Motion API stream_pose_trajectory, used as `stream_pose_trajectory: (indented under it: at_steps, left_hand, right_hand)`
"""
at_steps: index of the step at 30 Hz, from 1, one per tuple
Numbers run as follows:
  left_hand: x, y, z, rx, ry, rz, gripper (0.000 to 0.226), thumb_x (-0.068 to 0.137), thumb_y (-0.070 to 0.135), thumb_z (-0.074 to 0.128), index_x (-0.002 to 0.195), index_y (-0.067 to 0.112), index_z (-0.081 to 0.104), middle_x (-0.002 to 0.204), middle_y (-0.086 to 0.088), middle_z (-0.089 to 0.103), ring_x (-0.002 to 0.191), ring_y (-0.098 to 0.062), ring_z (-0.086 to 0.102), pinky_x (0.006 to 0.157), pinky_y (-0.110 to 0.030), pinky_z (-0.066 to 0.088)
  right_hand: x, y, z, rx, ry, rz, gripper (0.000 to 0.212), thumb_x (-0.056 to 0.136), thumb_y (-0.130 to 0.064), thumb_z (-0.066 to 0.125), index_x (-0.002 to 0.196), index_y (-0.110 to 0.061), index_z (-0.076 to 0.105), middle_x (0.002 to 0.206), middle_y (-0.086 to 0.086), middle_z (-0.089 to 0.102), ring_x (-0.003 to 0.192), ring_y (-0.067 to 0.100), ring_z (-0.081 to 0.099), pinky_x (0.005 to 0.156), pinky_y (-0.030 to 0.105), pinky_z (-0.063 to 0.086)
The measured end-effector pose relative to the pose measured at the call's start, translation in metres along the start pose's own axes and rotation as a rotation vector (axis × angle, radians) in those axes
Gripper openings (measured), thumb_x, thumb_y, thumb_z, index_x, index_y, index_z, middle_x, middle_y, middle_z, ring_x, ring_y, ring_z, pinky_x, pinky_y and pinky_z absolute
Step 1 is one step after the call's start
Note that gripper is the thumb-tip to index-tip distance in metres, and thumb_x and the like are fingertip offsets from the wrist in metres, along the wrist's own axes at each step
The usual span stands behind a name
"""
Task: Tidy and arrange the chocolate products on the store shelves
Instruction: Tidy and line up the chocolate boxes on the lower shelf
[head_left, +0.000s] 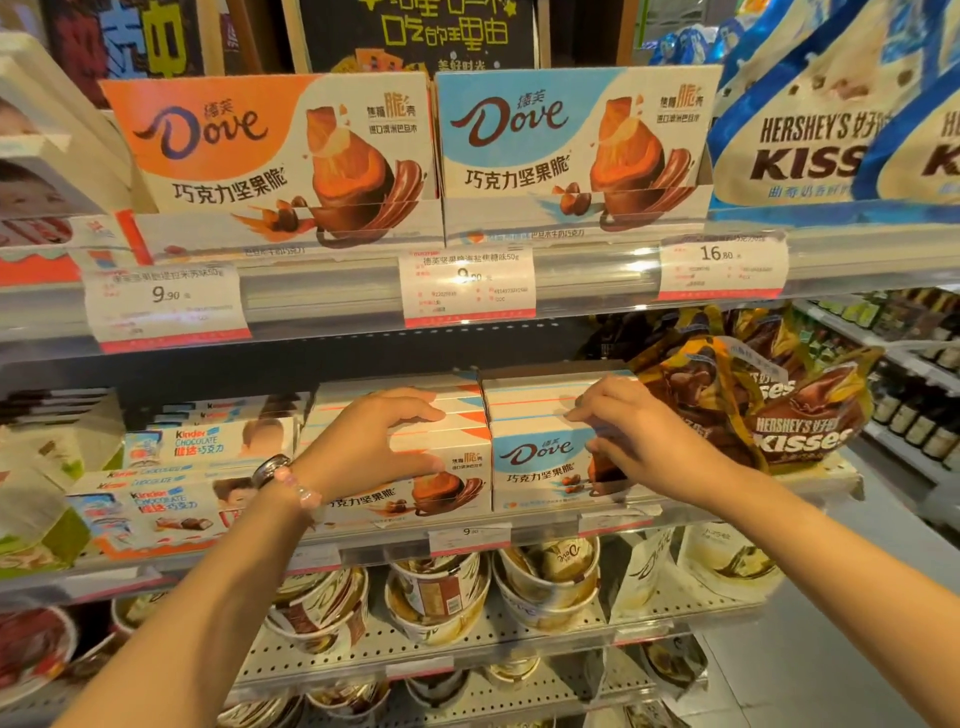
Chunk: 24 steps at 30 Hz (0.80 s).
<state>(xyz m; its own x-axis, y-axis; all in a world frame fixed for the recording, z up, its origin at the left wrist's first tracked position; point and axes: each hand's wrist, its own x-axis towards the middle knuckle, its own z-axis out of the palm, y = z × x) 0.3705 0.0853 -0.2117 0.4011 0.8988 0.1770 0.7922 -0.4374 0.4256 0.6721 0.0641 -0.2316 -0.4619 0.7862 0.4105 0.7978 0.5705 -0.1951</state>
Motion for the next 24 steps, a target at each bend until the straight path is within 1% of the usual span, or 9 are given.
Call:
stream_pose_trajectory:
  at_steps: [2, 4, 6, 7, 11, 14, 17, 21, 24]
  left_hand:
    - [0.000, 0.000, 0.001, -0.004, 0.004, 0.004, 0.051, 0.076, 0.038, 0.073, 0.123, 0.030, 0.056, 0.137, 0.012, 0.048, 0.125, -0.008, 0.042, 0.100, -0.026, 0.037]
    - [0.000, 0.000, 0.002, -0.008, 0.013, 0.006, 0.050, 0.076, 0.038, 0.073, 0.122, 0.032, 0.057, 0.135, 0.014, 0.049, 0.123, -0.005, 0.042, 0.097, -0.023, 0.036]
    - [0.000, 0.000, 0.002, -0.007, 0.023, 0.016, 0.048, 0.076, 0.038, 0.073, 0.121, 0.033, 0.057, 0.133, 0.015, 0.051, 0.120, 0.000, 0.041, 0.095, -0.021, 0.035]
    - [0.000, 0.000, 0.002, -0.002, 0.027, 0.019, 0.047, 0.076, 0.038, 0.073, 0.120, 0.033, 0.058, 0.132, 0.015, 0.051, 0.119, 0.001, 0.041, 0.095, -0.021, 0.035]
    - [-0.004, 0.002, 0.003, 0.036, 0.045, 0.028, 0.049, 0.075, 0.040, 0.073, 0.121, 0.033, 0.057, 0.133, 0.016, 0.050, 0.122, -0.002, 0.040, 0.100, -0.024, 0.034]
    - [-0.005, 0.003, 0.003, 0.056, 0.036, 0.032, 0.049, 0.076, 0.040, 0.072, 0.122, 0.033, 0.056, 0.133, 0.016, 0.049, 0.124, -0.003, 0.038, 0.103, -0.026, 0.034]
    - [-0.004, 0.005, -0.001, 0.070, -0.002, 0.026, 0.052, 0.076, 0.043, 0.071, 0.124, 0.036, 0.051, 0.133, 0.016, 0.046, 0.124, -0.005, 0.037, 0.103, -0.028, 0.035]
    - [0.006, 0.008, -0.008, 0.189, -0.062, -0.005, 0.063, 0.067, 0.058, 0.072, 0.118, 0.033, 0.045, 0.115, 0.017, 0.046, 0.108, -0.004, 0.042, 0.087, -0.024, 0.041]
    - [0.013, 0.010, -0.008, 0.242, -0.046, -0.024, 0.060, 0.064, 0.072, 0.063, 0.105, 0.030, 0.049, 0.103, 0.015, 0.053, 0.095, -0.006, 0.050, 0.075, -0.026, 0.048]
  right_hand:
    - [-0.003, 0.001, 0.004, -0.002, 0.031, -0.008, 0.035, 0.078, -0.007, 0.072, 0.112, -0.011, 0.064, 0.108, 0.003, 0.058, 0.103, 0.020, 0.053, 0.088, 0.026, 0.041]
    - [-0.001, 0.000, 0.002, 0.031, 0.041, 0.007, 0.030, 0.082, -0.021, 0.069, 0.110, -0.012, 0.066, 0.106, 0.000, 0.059, 0.100, 0.017, 0.052, 0.085, 0.028, 0.046]
    - [0.008, -0.001, -0.002, 0.037, 0.029, 0.031, 0.035, 0.087, -0.041, 0.057, 0.108, -0.015, 0.066, 0.105, -0.003, 0.060, 0.099, 0.013, 0.054, 0.084, 0.030, 0.048]
    - [0.014, -0.001, -0.004, 0.031, 0.034, 0.046, 0.036, 0.089, -0.042, 0.052, 0.109, -0.016, 0.066, 0.105, -0.003, 0.060, 0.099, 0.013, 0.054, 0.084, 0.031, 0.047]
    - [0.040, 0.010, -0.004, 0.017, 0.009, 0.104, 0.025, 0.092, -0.024, 0.053, 0.113, -0.014, 0.065, 0.110, 0.002, 0.062, 0.103, 0.017, 0.056, 0.087, 0.034, 0.047]
    - [0.047, 0.016, 0.001, 0.018, -0.069, 0.139, 0.020, 0.093, -0.022, 0.053, 0.107, -0.017, 0.065, 0.106, -0.002, 0.060, 0.100, 0.015, 0.056, 0.085, 0.030, 0.047]
    - [0.053, 0.015, 0.003, 0.011, -0.092, 0.173, 0.015, 0.092, -0.025, 0.052, 0.101, -0.020, 0.063, 0.100, -0.004, 0.058, 0.096, 0.016, 0.055, 0.081, 0.031, 0.047]
    - [0.056, 0.014, 0.006, -0.031, -0.111, 0.223, 0.020, 0.093, -0.033, 0.047, 0.100, -0.020, 0.062, 0.098, -0.005, 0.057, 0.096, 0.016, 0.055, 0.079, 0.031, 0.045]
    - [0.054, 0.013, 0.010, -0.100, -0.144, 0.272, 0.033, 0.096, -0.037, 0.040, 0.108, -0.021, 0.067, 0.108, -0.001, 0.059, 0.105, 0.020, 0.052, 0.088, 0.034, 0.040]
